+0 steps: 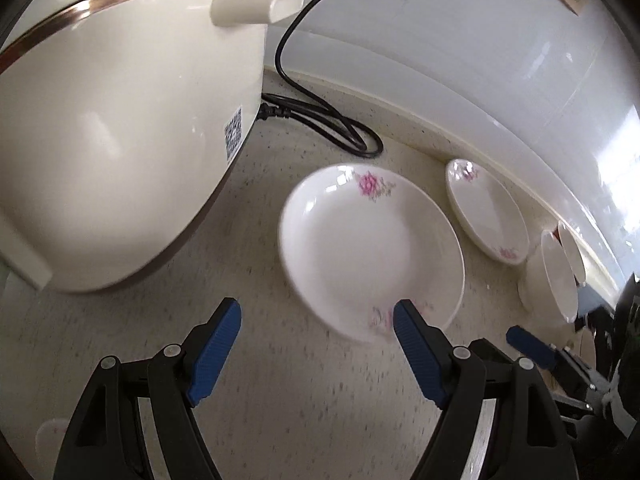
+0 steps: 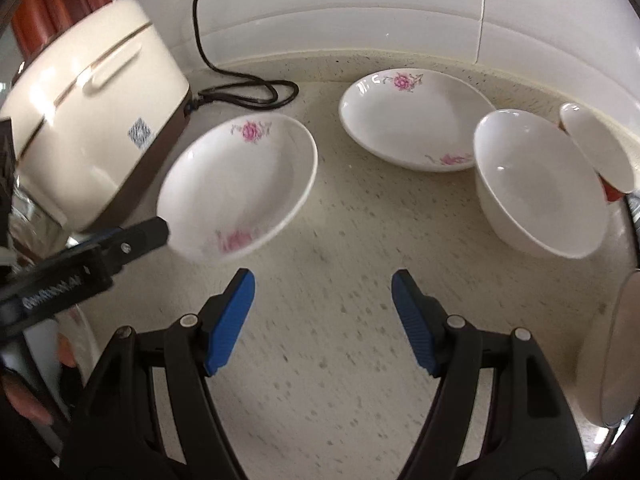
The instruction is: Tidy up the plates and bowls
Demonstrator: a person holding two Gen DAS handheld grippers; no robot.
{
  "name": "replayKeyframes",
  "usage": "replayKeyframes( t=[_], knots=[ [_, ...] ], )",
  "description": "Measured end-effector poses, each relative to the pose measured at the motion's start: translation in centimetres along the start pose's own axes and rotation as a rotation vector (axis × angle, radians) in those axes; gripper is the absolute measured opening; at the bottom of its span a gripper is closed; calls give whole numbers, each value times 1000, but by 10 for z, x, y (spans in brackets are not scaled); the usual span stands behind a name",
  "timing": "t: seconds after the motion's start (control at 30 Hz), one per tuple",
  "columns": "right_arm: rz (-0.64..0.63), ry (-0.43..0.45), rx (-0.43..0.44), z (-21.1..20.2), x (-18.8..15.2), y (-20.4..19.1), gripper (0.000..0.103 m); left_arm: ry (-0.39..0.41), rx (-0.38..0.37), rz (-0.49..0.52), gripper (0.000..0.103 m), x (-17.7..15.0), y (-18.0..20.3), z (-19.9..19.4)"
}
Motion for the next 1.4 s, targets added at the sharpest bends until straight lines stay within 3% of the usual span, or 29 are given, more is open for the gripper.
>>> replayKeyframes(
  t=[0.33,0.5,0.63,0.7,0.77,0.8,0.83,0.9,1.03,1.4],
  knots=[
    [110,-35,58,31,37,-2,71,-19,55,19,79,24,-5,35],
    [125,-60,46,52,46,-5,57,-42,65,27,79,25,-6,50],
    [109,-56,47,59,54,-10,55,-37,97,66,79,28,4,58],
    [95,-51,48,61,54,-13,48,-34,99,64,79,30,5,60],
    [79,-44,45,63,54,-15,39,-30,106,64,75,30,5,60],
    [71,-42,43,64,54,-15,31,-27,115,68,67,31,5,59],
    [66,-43,43,65,53,-16,27,-16,98,72,51,31,6,58],
    [52,-43,58,64,50,-18,17,-15,92,67,41,31,6,56],
    [35,-34,51,60,43,-18,17,-21,67,22,23,28,-3,51],
    [32,-44,54,40,17,-5,17,-31,85,101,20,-1,16,30]
  ],
)
Point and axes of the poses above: each gripper's, at about its wrist camera, not at the fingertips, and z roughly the way its jaws point, y to its right, x to its top, the point moved 1 cm from there along z, roughly the way its jaws point, and after that the axes turned 14 degrees about z, right-handed, at the moved point
